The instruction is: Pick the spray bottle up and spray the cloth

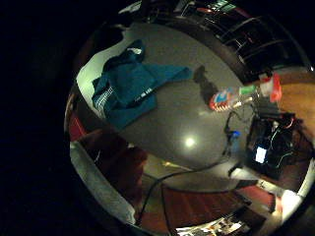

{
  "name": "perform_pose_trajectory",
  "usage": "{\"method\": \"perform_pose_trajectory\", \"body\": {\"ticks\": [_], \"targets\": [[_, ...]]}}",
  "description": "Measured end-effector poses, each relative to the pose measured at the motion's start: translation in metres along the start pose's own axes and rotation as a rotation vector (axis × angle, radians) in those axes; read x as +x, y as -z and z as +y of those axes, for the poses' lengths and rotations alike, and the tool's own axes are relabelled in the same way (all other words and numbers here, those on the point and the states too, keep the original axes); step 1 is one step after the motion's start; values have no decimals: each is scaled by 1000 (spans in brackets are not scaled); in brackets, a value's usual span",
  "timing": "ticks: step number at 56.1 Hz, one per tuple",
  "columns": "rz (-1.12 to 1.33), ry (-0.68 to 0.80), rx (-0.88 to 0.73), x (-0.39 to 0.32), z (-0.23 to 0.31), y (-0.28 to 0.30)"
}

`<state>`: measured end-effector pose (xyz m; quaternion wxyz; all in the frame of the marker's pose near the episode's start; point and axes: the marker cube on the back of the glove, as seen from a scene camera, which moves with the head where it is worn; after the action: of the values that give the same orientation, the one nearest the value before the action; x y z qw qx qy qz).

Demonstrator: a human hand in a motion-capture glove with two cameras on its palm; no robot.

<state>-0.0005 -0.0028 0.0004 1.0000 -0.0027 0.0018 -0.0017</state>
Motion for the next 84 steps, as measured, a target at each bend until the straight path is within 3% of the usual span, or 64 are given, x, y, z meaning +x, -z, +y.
{"method": "perform_pose_trajectory", "body": {"ticks": [31,63,84], "targets": [[8,-99,6,-28,-39,-24],[-98,-357,296,-2,-9,-7],[-157,-543,599,30,17,6]]}}
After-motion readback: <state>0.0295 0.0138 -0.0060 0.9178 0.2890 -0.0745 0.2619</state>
